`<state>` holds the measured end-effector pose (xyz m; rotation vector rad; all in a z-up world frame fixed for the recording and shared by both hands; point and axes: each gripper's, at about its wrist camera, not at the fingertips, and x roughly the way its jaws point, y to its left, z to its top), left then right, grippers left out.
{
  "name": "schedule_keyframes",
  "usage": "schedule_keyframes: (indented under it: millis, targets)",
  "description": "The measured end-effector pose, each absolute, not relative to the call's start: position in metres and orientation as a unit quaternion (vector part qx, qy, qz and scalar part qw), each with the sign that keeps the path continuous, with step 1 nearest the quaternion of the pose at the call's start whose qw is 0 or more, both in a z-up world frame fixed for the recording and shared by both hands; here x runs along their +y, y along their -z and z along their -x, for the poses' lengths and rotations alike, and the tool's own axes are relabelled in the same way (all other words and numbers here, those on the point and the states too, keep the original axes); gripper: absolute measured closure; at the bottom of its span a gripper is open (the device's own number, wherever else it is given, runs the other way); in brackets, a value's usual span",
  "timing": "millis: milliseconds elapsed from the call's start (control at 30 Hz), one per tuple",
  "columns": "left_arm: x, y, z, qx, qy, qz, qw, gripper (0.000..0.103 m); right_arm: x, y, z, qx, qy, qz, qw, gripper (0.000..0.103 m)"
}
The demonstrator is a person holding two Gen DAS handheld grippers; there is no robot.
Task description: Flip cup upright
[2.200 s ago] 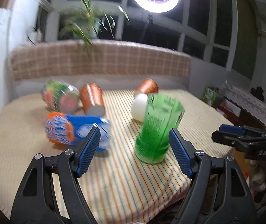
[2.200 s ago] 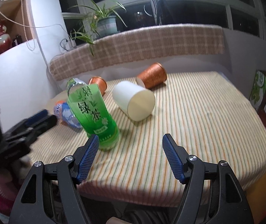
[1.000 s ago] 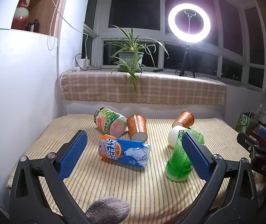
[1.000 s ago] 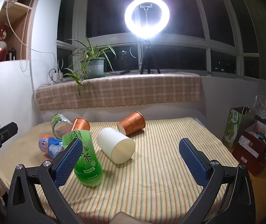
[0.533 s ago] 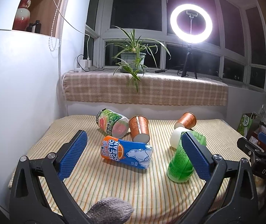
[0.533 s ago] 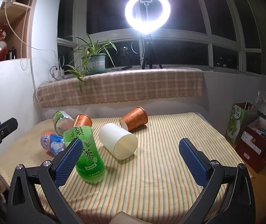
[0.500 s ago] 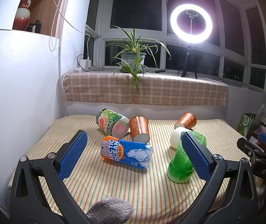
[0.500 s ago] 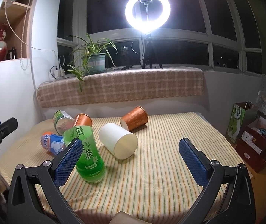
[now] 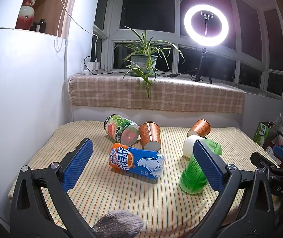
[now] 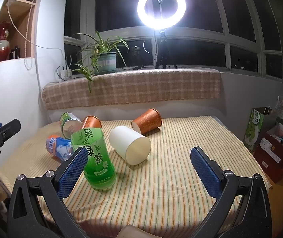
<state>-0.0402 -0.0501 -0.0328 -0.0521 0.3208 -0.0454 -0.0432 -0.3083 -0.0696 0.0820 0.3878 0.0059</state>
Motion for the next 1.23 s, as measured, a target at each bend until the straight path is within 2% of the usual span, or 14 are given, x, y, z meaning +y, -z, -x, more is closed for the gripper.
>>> schedule_keyframes:
  millis: [1233]
  targets:
    - [-0.0444, 0.0352, 0.0397, 0.159, 0.021, 0.029, 0.987, 0.0, -0.2987, 0.0758, 0.0405, 0.208, -0.024, -0.04, 0.977, 0.0]
